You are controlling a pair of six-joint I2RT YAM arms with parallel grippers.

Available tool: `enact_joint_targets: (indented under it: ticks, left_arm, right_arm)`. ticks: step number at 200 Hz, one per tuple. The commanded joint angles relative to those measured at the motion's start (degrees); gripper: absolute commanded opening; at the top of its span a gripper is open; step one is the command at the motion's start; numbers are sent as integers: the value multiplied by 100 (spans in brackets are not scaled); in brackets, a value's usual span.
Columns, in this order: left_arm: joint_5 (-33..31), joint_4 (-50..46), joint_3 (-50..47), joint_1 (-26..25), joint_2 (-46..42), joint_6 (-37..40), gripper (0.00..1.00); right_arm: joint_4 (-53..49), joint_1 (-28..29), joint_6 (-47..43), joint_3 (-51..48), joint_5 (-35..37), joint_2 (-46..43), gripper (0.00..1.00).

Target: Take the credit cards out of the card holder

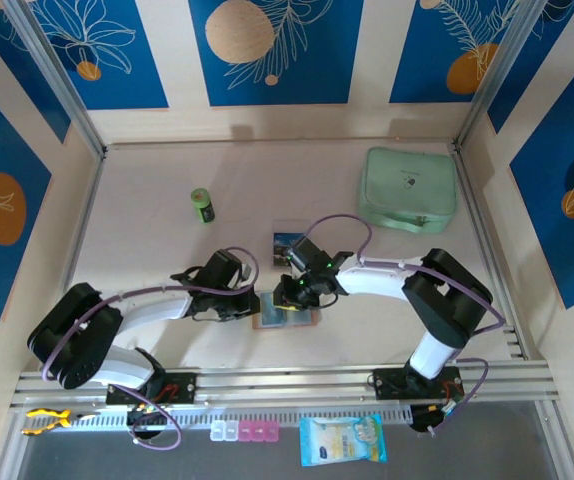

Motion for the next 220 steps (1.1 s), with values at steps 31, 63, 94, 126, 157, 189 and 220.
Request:
enact_joint_targets:
  ticks: [31,63,94,126,157,189,220]
  left_arm:
    - [-53,-144,-58,66,57,171,7]
    - [-13,-20,-125,79,65,104,6]
    - [-10,-24,-123,82,81,118,6]
    - [8,-8,-132,75,77,109,7]
    - [7,-8,-130,80,59,109,7]
    - [12,8,-132,81,63,92,7]
    - [8,1,-133,82,39,91,7]
  right_arm:
    - [-67,61,-126,142,-165,194,24]
    - [-2,87,-131,148,-250,243,23]
    - [138,102,-83,118,-350,264,21]
    - [212,105,-56,65,-389,262,21]
    - [343,102,-32,-3,-470,245,20]
    - [382,103,-43,-23,-467,226,20]
    - [187,100,-80,7,-318,234,21]
